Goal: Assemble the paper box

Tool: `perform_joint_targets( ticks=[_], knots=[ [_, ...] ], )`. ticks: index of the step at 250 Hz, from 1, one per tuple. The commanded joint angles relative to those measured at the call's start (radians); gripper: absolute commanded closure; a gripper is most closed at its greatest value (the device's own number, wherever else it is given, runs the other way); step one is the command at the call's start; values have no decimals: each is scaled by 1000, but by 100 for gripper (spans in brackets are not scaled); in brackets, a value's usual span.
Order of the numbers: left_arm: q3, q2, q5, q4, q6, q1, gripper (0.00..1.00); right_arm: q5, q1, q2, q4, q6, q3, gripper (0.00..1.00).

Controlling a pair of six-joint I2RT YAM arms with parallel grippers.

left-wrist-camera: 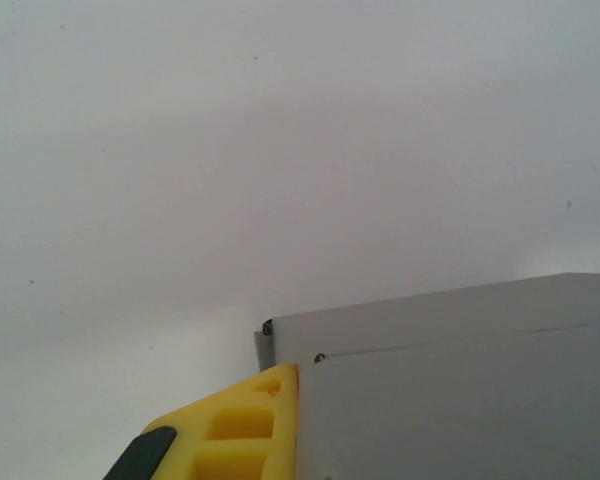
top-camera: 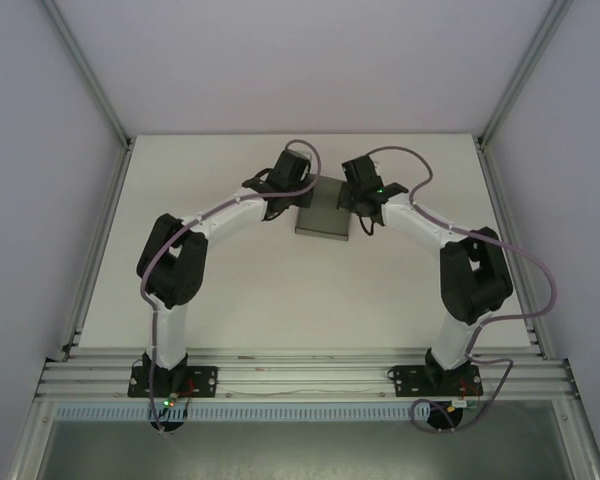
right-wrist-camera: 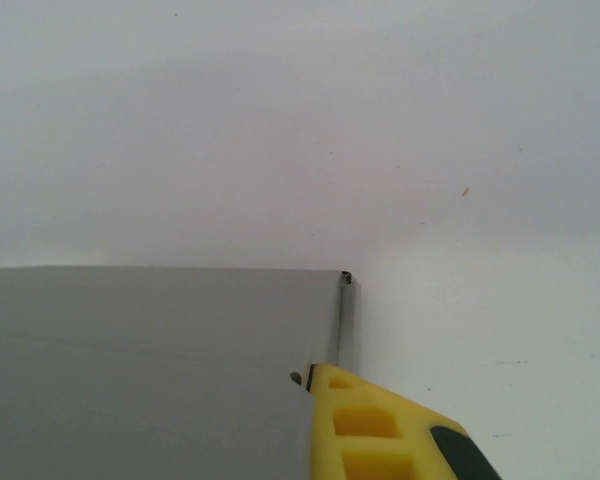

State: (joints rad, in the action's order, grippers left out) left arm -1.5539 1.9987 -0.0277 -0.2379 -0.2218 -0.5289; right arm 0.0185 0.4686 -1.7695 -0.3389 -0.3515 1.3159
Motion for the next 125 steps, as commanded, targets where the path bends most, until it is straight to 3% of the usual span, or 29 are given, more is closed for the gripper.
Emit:
perform_joint_targets(
  ticks=[1,125],
  knots=[
    [60,26,-20,65,-81,-17,100,34,35,-17,121,-72,-4,100],
    [263,-36,-62,224,-199,-48,100,171,132,6,249,16,-149,100]
  ],
)
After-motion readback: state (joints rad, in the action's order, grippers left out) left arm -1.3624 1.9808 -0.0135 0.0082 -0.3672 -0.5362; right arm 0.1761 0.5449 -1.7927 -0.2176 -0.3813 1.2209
